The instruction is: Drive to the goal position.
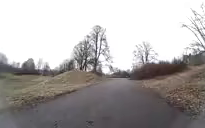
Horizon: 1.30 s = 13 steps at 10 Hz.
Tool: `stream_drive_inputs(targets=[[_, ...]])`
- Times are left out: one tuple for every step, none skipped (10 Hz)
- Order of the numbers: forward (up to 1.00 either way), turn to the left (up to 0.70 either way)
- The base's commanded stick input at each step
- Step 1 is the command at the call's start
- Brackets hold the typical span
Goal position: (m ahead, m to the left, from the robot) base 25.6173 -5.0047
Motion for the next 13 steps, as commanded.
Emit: stream_drive_inputs(targets=[[1.00,0.00],[1.00,0.00],[1.00,0.00],[1.00,0.00],[1.00,0.00],[1.00,0.00],[1.00,0.00],[1.00,0.00],[1.00,0.00],[1.00,0.00],[1.00,0.00],[1.00,0.00],[1.00,0.00]])
